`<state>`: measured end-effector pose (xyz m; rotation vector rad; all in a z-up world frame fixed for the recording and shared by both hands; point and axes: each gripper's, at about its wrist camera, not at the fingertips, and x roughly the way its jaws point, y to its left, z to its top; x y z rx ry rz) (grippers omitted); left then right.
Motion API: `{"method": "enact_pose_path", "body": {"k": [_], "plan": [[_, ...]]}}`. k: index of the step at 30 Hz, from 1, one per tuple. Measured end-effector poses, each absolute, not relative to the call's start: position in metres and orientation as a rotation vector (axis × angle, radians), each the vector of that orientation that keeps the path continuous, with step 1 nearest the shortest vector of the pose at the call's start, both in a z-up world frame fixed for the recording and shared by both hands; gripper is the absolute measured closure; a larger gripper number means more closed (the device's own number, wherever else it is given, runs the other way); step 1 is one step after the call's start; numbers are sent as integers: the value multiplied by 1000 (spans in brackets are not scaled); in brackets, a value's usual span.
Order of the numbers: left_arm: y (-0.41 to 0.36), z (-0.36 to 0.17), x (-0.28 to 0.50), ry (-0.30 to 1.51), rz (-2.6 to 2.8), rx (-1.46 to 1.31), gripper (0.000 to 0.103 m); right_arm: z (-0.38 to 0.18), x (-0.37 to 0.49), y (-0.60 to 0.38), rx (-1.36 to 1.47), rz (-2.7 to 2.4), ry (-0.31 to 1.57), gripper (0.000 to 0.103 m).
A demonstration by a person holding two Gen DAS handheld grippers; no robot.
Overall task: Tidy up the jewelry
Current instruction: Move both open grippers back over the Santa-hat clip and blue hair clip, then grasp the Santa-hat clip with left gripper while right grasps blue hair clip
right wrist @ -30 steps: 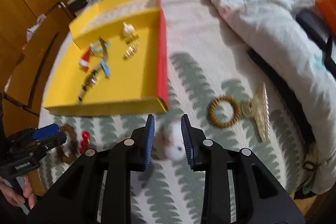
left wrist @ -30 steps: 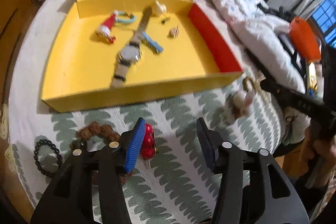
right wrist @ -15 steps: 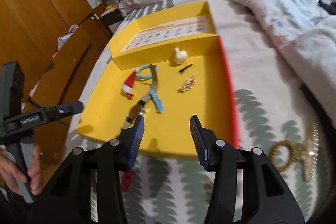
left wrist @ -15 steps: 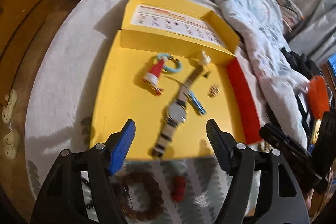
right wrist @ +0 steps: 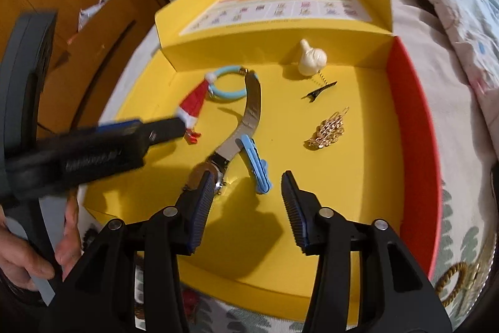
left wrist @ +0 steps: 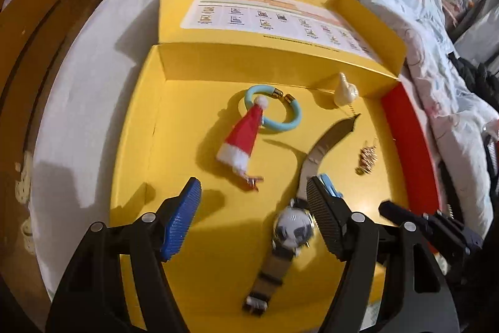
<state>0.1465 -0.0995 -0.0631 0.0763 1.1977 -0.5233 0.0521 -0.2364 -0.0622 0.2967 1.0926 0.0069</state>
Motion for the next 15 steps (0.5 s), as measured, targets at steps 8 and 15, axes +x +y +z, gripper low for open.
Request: {"method": "enact_pose_path", "body": {"k": [8,15], "plan": [[-109,-75,166,1215,-506,102,33,-71,67,-228,207,-1,1118,63],[-109,-84,172,1194,-481,144,35,-85,75,-224,161,-25,1161,73]]}}
